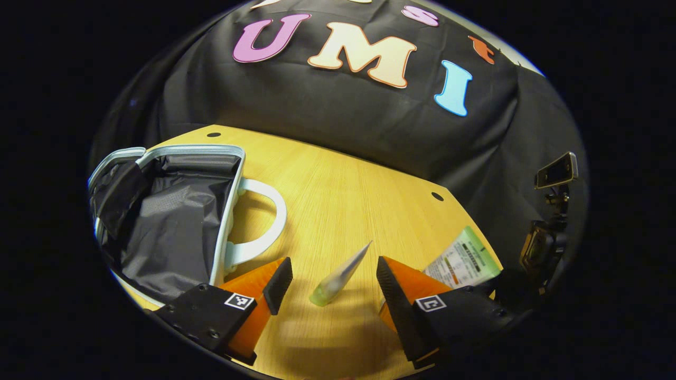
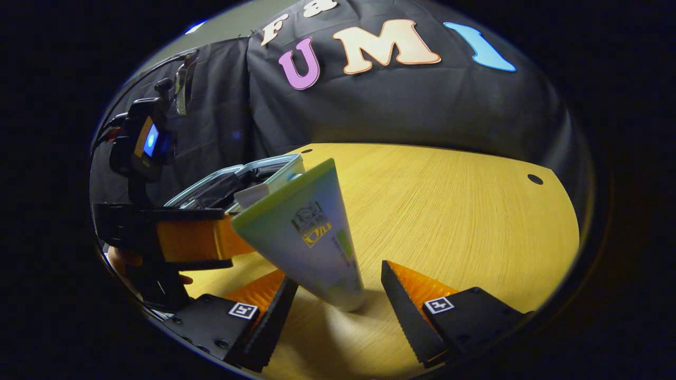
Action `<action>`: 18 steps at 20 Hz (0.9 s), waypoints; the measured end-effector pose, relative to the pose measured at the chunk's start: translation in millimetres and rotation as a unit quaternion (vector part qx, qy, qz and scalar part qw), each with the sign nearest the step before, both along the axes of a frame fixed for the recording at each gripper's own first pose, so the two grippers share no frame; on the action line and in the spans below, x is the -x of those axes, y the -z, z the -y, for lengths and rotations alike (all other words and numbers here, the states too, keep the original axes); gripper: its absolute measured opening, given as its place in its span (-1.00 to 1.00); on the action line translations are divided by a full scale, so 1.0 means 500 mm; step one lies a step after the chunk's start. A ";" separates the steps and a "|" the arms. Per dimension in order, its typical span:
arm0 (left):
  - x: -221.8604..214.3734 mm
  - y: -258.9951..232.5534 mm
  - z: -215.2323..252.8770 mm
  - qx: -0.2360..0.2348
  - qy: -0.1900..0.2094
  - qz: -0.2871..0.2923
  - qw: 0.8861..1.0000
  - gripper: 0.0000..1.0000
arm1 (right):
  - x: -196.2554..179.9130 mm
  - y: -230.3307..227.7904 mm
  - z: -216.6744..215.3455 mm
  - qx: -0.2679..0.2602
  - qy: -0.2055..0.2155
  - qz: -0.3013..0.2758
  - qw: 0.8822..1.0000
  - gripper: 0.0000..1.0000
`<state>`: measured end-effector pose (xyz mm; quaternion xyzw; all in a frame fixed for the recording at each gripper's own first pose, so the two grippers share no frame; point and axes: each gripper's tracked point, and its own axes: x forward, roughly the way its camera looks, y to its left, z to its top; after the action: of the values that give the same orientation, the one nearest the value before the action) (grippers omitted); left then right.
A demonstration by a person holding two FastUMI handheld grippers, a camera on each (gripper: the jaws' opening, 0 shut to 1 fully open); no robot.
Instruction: First open the suitcase, pack the skin care products into it, and then close the suitcase.
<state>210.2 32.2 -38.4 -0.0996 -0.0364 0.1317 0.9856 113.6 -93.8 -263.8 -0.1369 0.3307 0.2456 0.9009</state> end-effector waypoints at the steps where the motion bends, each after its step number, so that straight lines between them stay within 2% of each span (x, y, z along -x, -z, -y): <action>1: -0.010 0.000 -0.001 0.004 0.001 0.001 1.000 0.84 | -0.006 0.005 -0.004 0.000 -0.002 0.000 1.000 0.96; 4: -0.031 0.015 0.002 0.012 0.012 -0.008 1.000 0.58 | -0.011 0.022 -0.011 -0.009 0.000 -0.012 1.000 0.91; 5: -0.036 0.017 0.002 0.012 0.013 -0.009 1.000 0.42 | -0.013 0.016 -0.022 -0.023 0.000 -0.011 1.000 0.90; 7: -0.036 0.019 -0.007 0.005 0.005 -0.016 1.000 -0.46 | -0.020 0.015 -0.027 -0.027 0.005 -0.010 1.000 0.66; 8: -0.035 0.017 -0.003 0.005 0.006 -0.017 1.000 -0.60 | -0.019 0.021 -0.025 -0.027 0.007 -0.012 1.000 0.17; 10: -0.041 0.017 0.003 0.003 0.011 -0.020 1.000 -0.60 | -0.016 0.018 -0.024 -0.030 0.007 -0.015 0.999 0.23; 11: -0.037 0.017 0.006 0.001 0.013 -0.021 1.000 -0.62 | -0.015 0.018 -0.023 -0.028 0.006 -0.012 1.000 0.14; 12: -0.034 0.012 0.009 0.002 0.013 -0.023 1.000 -0.64 | -0.015 0.020 -0.022 -0.028 0.006 -0.012 1.000 -0.07; 16: -0.003 -0.036 0.015 0.011 0.017 -0.019 1.000 -0.60 | -0.021 0.016 -0.018 -0.020 0.016 -0.018 1.000 -0.17; 17: 0.008 -0.049 0.015 0.012 0.015 -0.021 1.000 -0.64 | -0.020 0.016 -0.014 -0.013 0.016 -0.018 1.000 -0.12; 18: 0.025 -0.064 0.010 0.015 0.012 -0.023 1.000 -0.65 | -0.018 0.014 -0.009 -0.008 0.018 -0.019 1.000 -0.14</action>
<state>197.5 27.1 -6.2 -0.1115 -0.0109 0.1228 0.9861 122.8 -89.5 -270.7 -0.1195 0.3480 0.2343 0.8999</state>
